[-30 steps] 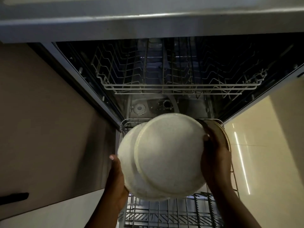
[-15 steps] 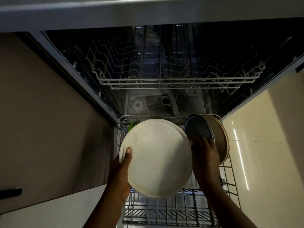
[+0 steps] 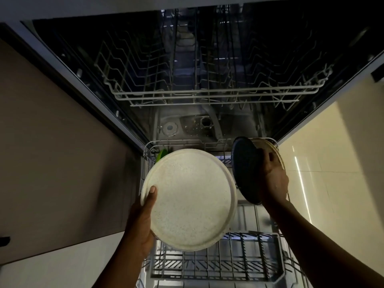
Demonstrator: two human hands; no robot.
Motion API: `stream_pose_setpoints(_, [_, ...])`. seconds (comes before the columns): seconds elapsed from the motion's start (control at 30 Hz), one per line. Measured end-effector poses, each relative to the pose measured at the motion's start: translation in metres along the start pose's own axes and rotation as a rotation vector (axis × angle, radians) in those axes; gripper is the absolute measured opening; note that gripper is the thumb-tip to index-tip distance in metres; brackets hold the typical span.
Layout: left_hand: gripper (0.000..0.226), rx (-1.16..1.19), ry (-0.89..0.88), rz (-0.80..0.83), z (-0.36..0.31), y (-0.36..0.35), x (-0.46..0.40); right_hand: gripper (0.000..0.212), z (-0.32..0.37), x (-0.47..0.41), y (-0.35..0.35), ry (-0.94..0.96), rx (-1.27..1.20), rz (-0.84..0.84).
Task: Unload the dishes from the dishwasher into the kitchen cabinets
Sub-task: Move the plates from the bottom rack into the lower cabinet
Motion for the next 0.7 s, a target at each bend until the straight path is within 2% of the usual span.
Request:
stream_pose_setpoints(0.07, [0.062, -0.003, -0.028, -0.03, 0.001, 0.01, 0.0, 0.06, 0.022, 0.012, 0.023, 0.102, 0.01, -0.129])
stream_pose_setpoints(0.17, [0.033, -0.006, -0.037, -0.118, 0.002, 0.024, 0.0, 0.057, 0.04, 0.033, 0.076, 0.2, 0.049, -0.364])
stream_pose_setpoints(0.23, [0.03, -0.039, -0.044, -0.138, 0.0, 0.026, -0.001, 0.058, 0.036, 0.042, 0.106, 0.18, 0.0, -0.457])
stream_pose_setpoints(0.3, [0.036, -0.061, -0.028, -0.157, -0.001, 0.027, -0.003, 0.05, 0.031, 0.045, 0.123, 0.19, -0.159, -0.476])
stream_pose_setpoints(0.37, [0.043, -0.046, -0.009, -0.143, 0.002, 0.024, -0.005, 0.037, 0.013, 0.037, 0.111, 0.147, -0.381, -0.408])
stream_pose_setpoints(0.43, [0.055, -0.028, -0.004, -0.105, 0.005, 0.017, -0.004, 0.033, -0.001, 0.026, 0.076, 0.054, -0.581, -0.26])
stream_pose_setpoints(0.53, [0.099, -0.048, 0.031, 0.011, 0.005, -0.005, -0.003, 0.039, -0.002, 0.03, 0.023, 0.028, -0.613, -0.099])
stream_pose_setpoints(0.57, [0.106, -0.027, 0.054, 0.039, 0.007, -0.012, -0.003, 0.04, 0.001, 0.034, 0.011, 0.039, -0.614, -0.067])
stream_pose_setpoints(0.6, [0.105, 0.0, 0.075, 0.04, 0.011, -0.014, -0.004, 0.039, 0.002, 0.039, -0.001, 0.035, -0.627, -0.037])
stream_pose_setpoints(0.67, [0.083, 0.027, 0.052, 0.077, 0.011, -0.02, -0.006, 0.037, 0.008, 0.047, -0.022, 0.049, -0.608, 0.017])
stream_pose_setpoints(0.7, [0.082, 0.011, 0.042, 0.105, 0.012, -0.021, -0.007, 0.039, 0.012, 0.052, -0.03, 0.061, -0.591, 0.045])
Point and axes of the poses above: each hand's wrist, its own x-axis away from the middle knuckle, its own y-axis out of the back of the hand, z = x × y, the point moved 8 cm from there along -x, towards the middle knuckle, and after that the axes turned 11 degrees about z, right-handed, at the moved point
